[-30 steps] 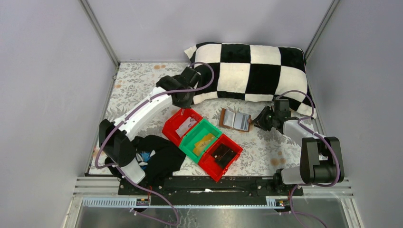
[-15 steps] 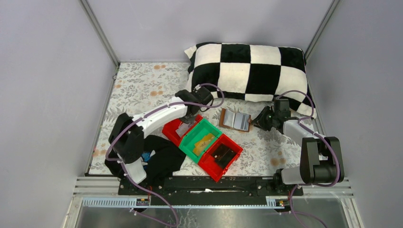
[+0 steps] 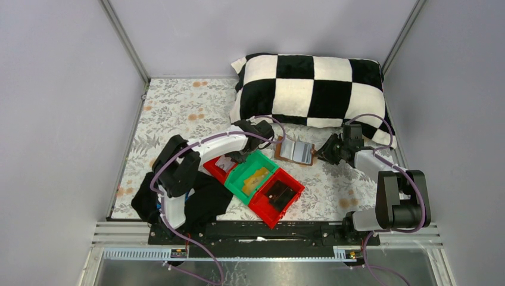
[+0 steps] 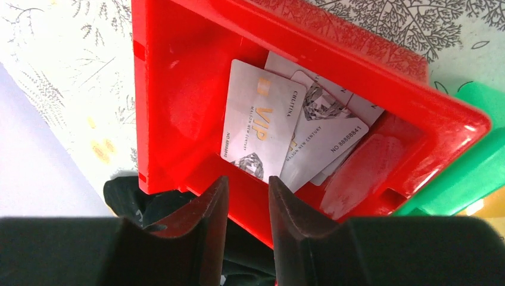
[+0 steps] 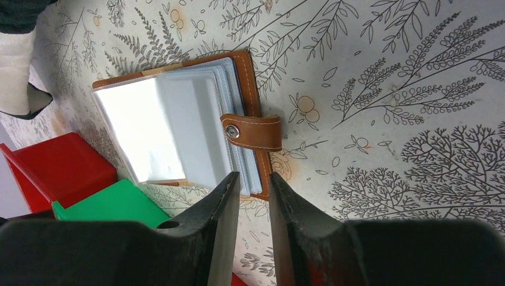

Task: Take the credit cards out of the card holder
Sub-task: Place the credit card in the storage box, then remove the credit card from the card holder.

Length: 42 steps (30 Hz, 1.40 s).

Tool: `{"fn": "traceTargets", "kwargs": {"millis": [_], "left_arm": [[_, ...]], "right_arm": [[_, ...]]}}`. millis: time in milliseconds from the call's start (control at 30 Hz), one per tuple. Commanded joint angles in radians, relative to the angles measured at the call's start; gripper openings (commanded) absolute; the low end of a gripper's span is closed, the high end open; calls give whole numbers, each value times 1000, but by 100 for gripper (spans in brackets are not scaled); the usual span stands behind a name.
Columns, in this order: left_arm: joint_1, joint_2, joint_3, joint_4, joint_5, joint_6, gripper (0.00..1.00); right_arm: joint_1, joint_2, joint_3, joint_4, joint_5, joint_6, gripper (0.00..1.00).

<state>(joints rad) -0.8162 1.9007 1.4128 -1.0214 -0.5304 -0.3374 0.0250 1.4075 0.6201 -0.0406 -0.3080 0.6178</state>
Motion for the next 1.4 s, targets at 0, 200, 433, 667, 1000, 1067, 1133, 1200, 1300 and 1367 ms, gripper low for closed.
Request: {"fn": "traceTargets", "kwargs": {"millis": [0,200,433,667,1000,1067,1133,1200,1300,1367], "left_arm": [[-10,-36,36,-26,13,-26,38],[-17,-114,168,-62,93,-36,42],[-17,-155,322,82,341,-62,49],[-16,-41,344,335,647,-136,49],[-10,132,341,541,798,-169,48],[9,173,365,519,843,-180,48],[35,193,338,551,895,-207,48],[60,202,281,607,930,-226,48],[90,211,235,638,949,-233,47],[105,221,221,642,958,-230,47]], "right_arm": [[-2,5,36,2,-18,-3,32],[-2,-4,48,0,-19,-1,32],[-2,3,70,-8,-37,-20,33],[4,14,84,8,-94,-38,33],[38,85,108,67,-146,-30,33],[45,102,108,76,-150,-28,33],[51,121,104,89,-161,-22,35],[58,137,102,101,-168,-18,35],[66,149,96,109,-165,-18,35],[69,157,91,114,-159,-18,35]]}}
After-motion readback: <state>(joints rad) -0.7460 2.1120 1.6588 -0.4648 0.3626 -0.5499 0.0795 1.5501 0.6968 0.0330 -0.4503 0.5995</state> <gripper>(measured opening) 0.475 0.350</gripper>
